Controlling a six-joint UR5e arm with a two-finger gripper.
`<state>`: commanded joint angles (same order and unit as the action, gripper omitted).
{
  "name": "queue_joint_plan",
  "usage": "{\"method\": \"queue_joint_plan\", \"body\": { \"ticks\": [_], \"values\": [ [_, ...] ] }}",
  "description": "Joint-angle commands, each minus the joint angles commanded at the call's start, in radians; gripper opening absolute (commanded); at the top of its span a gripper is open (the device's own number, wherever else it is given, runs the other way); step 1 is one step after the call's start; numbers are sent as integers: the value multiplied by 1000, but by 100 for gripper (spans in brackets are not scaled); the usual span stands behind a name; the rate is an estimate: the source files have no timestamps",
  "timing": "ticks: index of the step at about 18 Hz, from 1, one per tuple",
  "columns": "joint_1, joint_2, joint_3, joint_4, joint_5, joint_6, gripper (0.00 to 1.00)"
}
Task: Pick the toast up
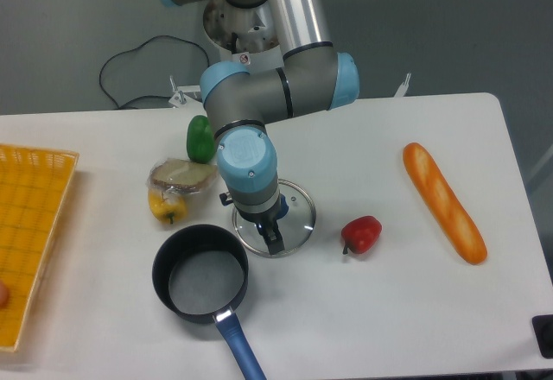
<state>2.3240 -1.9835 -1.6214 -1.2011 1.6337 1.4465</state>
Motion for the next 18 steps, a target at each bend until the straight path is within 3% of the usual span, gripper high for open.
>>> {"method": "queue_joint_plan", "body": {
  "ticks": [13, 18],
  "values": [
    [8, 5, -44, -12, -17, -26, 100],
    [5, 54, -107, -14, -60, -43, 100]
  ]
}}
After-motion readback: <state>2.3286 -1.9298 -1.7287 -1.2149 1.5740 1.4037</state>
